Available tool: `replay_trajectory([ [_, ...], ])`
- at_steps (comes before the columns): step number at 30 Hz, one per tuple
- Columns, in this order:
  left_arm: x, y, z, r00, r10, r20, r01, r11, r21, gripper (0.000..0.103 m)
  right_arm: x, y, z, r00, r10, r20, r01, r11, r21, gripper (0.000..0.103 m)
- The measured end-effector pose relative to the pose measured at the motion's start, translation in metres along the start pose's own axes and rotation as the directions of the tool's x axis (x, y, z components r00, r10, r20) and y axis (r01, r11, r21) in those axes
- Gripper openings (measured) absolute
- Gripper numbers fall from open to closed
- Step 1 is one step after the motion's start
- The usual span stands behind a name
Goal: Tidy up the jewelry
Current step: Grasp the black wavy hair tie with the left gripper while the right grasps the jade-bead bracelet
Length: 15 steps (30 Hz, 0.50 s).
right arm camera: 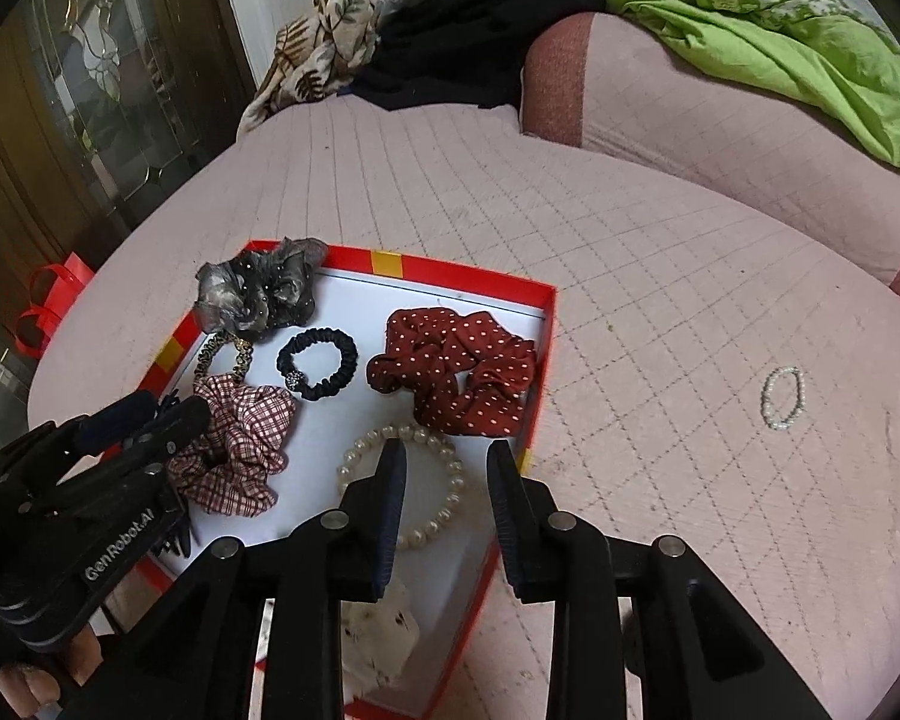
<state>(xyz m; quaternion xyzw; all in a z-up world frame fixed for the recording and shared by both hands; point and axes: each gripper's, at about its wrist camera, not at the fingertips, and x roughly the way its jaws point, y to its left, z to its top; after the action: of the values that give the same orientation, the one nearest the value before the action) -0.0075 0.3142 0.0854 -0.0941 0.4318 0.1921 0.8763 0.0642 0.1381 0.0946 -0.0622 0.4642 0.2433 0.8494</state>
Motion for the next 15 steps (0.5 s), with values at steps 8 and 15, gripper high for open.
replay_trajectory([
  [8, -0.039, -0.017, -0.007, 0.999, -0.007, 0.052, 0.006, 1.0, 0.024, 0.046, -0.029, -0.027, -0.018, 1.0, -0.009, 0.024, 0.008, 0.999, 0.038, 0.035],
  [15, -0.064, -0.035, -0.017, 0.998, -0.033, 0.061, 0.03, 0.998, 0.047, 0.047, -0.059, -0.08, -0.043, 0.997, -0.06, 0.044, 0.055, 0.994, 0.099, 0.038],
])
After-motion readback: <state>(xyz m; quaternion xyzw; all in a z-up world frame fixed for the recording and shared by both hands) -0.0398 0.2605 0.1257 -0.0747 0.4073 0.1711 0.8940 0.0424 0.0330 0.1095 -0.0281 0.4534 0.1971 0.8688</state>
